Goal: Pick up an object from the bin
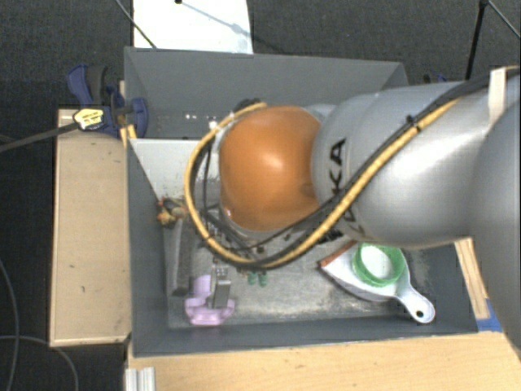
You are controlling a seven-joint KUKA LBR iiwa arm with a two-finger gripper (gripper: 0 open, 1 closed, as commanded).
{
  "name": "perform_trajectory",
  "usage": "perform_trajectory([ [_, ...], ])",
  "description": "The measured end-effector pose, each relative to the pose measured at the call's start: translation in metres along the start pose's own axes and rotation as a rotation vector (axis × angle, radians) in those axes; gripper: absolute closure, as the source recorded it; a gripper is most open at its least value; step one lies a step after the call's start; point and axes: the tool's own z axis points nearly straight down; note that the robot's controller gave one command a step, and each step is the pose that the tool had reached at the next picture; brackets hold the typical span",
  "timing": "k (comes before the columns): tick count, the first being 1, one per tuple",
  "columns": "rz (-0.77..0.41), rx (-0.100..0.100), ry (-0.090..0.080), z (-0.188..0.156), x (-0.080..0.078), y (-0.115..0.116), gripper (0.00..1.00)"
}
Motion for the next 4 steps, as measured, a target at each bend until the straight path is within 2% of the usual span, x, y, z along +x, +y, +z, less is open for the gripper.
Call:
perform_trajectory([
  [1,0.005,-0.002,-0.008,-0.004,-0.002,-0.001,0.00],
  [2,-0.065,-0.003,-0.014,0.046,-0.018,-0.018,0.00],
  [3,-0.207,-0.001,-0.011,0.114,-0.043,-0.058,0.00],
  [4,-0.064,0.000,-0.008,0.131,-0.024,-0.047,0.00],
])
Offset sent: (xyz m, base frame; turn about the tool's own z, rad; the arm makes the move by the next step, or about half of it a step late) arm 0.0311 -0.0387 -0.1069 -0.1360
